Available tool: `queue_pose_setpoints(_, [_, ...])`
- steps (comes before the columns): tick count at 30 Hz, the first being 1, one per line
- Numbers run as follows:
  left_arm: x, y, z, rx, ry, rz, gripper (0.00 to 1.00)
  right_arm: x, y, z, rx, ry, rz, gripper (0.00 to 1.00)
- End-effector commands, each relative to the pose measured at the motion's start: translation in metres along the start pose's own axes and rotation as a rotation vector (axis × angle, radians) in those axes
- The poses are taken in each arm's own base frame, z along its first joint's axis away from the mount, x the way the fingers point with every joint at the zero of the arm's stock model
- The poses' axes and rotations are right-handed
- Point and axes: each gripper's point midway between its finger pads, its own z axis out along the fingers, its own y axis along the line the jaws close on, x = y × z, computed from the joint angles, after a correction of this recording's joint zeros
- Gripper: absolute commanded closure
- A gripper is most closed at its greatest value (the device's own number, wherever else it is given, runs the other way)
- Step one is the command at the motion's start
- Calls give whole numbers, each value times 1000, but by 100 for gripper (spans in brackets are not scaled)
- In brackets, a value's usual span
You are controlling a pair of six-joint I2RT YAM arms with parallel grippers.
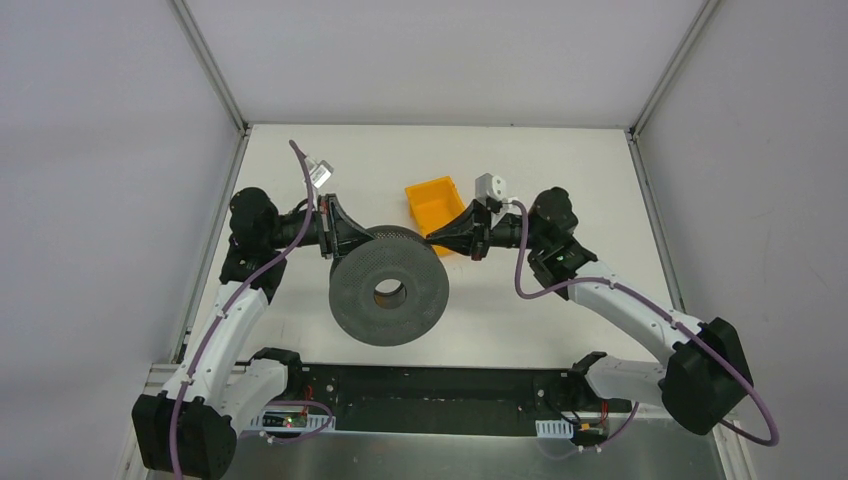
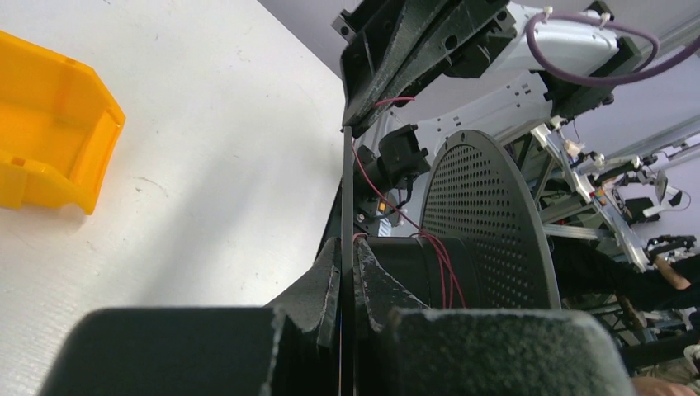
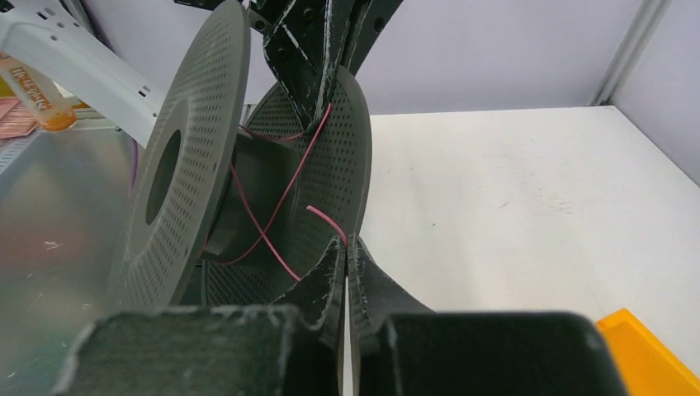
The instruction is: Wrap the cables
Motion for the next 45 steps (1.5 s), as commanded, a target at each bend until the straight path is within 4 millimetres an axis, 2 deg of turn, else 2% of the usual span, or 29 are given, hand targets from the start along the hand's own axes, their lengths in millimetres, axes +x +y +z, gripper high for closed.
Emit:
queue_pose_setpoints(1, [-23, -11, 0, 17, -77, 50, 100, -4, 1, -8, 50, -35, -39, 100])
queue_pose_setpoints(8, [-22, -2, 1, -6, -84, 23, 100, -10, -6, -12, 128, -59, -23, 100])
queue_pose_setpoints(19, [-35, 1, 4, -16, -151, -35, 100, -13, 21, -17, 113, -148, -72, 100])
queue_pose_setpoints(26, [-41, 10, 5, -45, -186, -78, 100, -11, 33, -15, 96, -144, -82, 100])
queue_pose_setpoints(35, [-49, 14, 5, -72, -229, -121, 100, -1, 38, -15, 117, -134, -97, 100])
queue_pose_setpoints(45, [-56, 14, 5, -79, -273, -190, 100, -12, 48, -9, 96, -250, -226, 100])
